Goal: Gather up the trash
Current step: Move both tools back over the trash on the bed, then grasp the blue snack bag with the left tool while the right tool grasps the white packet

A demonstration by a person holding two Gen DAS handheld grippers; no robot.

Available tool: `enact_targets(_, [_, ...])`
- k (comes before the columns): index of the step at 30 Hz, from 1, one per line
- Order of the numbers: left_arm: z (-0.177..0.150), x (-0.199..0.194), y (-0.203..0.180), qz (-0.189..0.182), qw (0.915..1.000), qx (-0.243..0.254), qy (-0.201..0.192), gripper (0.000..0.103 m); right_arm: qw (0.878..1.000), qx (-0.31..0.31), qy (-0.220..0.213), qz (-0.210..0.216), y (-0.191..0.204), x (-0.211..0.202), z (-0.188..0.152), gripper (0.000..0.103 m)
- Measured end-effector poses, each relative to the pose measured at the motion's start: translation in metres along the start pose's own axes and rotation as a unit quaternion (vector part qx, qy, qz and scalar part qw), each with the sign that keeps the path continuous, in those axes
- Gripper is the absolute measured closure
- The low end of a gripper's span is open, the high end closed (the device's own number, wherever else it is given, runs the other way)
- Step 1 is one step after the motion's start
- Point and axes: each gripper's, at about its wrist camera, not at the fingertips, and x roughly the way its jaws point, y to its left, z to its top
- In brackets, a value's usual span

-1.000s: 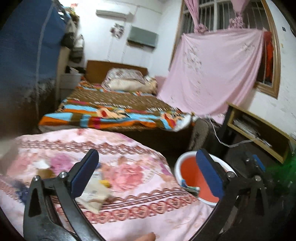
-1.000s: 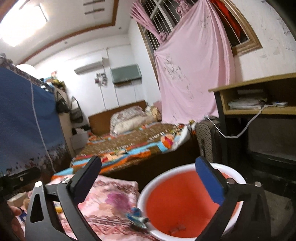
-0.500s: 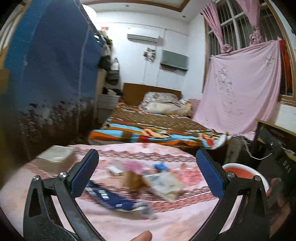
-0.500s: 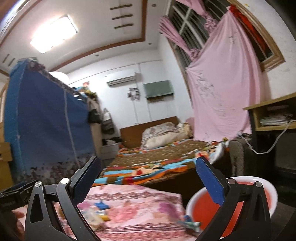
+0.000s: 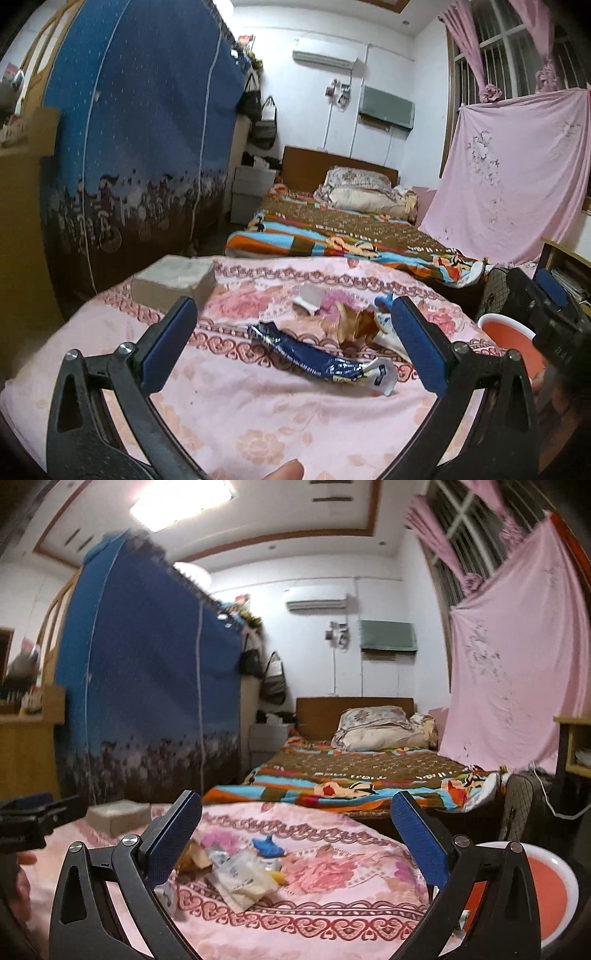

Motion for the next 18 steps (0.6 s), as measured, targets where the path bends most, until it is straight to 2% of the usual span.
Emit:
enact_targets(4, [0.000,0.015,0.002,-0.006,0.9990,-0.009,0.043,0.013,0.999,-0.014,0.033,0.012,0.004,0.013,-0.004,0.000])
enact_targets(8, [-0.005,0.034,0.002,-0.014,0.9952,-0.024,0.094,0.022,0.995,-0.016,0.090,0.029,0.006,0.032,-0.010,0.000])
enact_targets(13, [-0.015,0.060,0.003,-0.033,0.9848,-0.051,0.163,0.047,0.983,-0.010,0.173,0.058,0.007,0.061,-0.023,0.006])
enact_targets(16, [-0.023,0.076,0.006,-0.040,0.9754,-0.076,0.203,0.054,0.975,-0.008,0.214,0.062,0.009,0.074,-0.031,0.011])
enact_targets(18, [-0.028,0.084,0.008,-0.046,0.9686,-0.093,0.226,0.065,0.968,-0.014,0.243,0.064,0.012,0.085,-0.037,0.018])
